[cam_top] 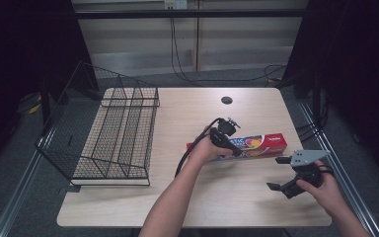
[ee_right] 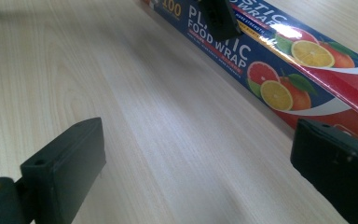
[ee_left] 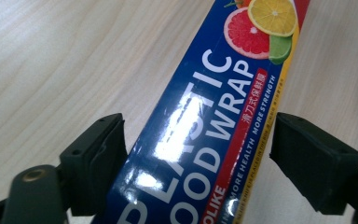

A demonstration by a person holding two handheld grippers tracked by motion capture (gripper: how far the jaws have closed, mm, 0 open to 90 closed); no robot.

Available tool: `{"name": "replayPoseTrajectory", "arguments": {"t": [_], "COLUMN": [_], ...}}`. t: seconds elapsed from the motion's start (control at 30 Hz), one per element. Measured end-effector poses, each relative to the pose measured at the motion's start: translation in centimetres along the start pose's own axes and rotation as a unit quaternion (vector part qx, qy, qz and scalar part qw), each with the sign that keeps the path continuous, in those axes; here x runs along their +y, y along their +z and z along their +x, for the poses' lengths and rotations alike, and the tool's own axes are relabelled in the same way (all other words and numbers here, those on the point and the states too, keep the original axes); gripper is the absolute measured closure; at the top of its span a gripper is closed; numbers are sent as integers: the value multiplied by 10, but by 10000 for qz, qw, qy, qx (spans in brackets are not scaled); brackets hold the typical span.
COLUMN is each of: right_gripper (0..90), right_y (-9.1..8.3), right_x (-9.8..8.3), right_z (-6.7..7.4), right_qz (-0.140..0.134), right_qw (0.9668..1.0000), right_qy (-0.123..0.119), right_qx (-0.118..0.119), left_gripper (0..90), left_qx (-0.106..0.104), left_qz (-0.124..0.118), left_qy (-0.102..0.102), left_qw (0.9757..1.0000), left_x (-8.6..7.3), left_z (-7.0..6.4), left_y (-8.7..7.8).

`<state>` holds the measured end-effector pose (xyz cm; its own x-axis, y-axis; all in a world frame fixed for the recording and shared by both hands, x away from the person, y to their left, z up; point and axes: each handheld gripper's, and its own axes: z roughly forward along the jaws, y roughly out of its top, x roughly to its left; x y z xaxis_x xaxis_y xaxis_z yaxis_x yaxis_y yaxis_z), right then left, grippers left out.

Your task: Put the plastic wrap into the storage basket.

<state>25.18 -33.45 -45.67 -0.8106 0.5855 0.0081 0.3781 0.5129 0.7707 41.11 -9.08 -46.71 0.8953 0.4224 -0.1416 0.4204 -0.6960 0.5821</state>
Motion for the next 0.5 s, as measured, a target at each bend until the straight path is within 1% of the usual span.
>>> {"name": "replayPoseTrajectory", "arguments": {"t": [0.03,0.07,0.1,0.13,0.2,0.23,0.27,0.3,0.33,0.43,0.47,0.5], "right_gripper": [28,28,28,28,28,28,28,28,28,28,28,28], "right_y": [0,0,0,0,0,0,0,0,0,0,0,0], "right_x": [0,0,0,0,0,0,0,0,0,1,0,0], "right_z": [0,0,0,0,0,0,0,0,0,0,0,0], "right_qz": [1,-3,-4,-3,4,4,1,1,-12,-17,-18,-18], "right_qw": [10000,10000,10000,10000,10000,10000,10000,10000,10000,10000,10000,10000], "right_qy": [-7,-4,-3,-3,-6,-4,-4,-4,-2,0,0,-3], "right_qx": [7,-9,3,-2,-1,-3,5,5,-4,4,14,14], "left_gripper": [186,186,186,186,189,193,200,207,222,259,275,289], "left_qx": [15,31,26,13,85,85,147,147,136,121,97,60], "left_qz": [15,-7,48,32,26,26,121,121,279,477,515,543], "left_qy": [-43,-41,52,9,27,27,180,180,187,145,156,120], "left_qw": [10000,10000,10000,10000,10000,10000,9997,9997,9993,9987,9985,9984], "left_x": [0,0,0,0,0,0,0,0,1,2,2,2], "left_z": [0,-1,1,0,-2,-2,-3,-3,-5,-8,-8,-9], "left_y": [1,2,1,2,3,3,3,3,2,0,-1,-1]}}
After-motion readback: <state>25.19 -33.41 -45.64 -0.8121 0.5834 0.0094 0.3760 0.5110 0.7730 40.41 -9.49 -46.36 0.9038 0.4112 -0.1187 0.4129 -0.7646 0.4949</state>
